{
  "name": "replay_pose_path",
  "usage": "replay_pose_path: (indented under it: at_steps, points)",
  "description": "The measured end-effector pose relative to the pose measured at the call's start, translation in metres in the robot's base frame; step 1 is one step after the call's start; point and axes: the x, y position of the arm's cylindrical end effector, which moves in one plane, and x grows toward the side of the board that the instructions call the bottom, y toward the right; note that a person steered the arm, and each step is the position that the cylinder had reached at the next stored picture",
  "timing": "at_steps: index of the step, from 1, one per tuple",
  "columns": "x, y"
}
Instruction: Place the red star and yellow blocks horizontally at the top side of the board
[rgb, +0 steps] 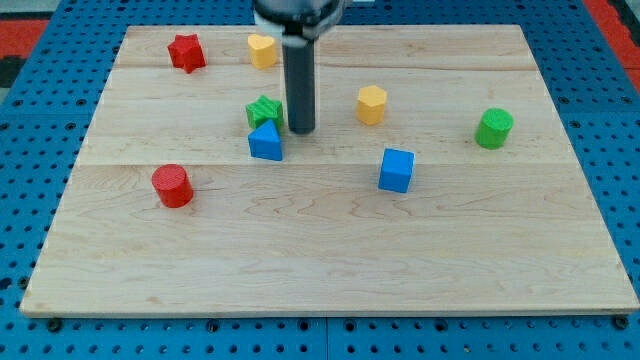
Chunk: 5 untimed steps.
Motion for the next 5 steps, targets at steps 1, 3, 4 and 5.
replay_pose_path:
  at_steps: [1, 3, 4, 5]
  points:
    - [0.0, 0.068]
    - [-0.072, 0.08]
    - [-0.1, 0.039]
    - [-0.057, 0.031]
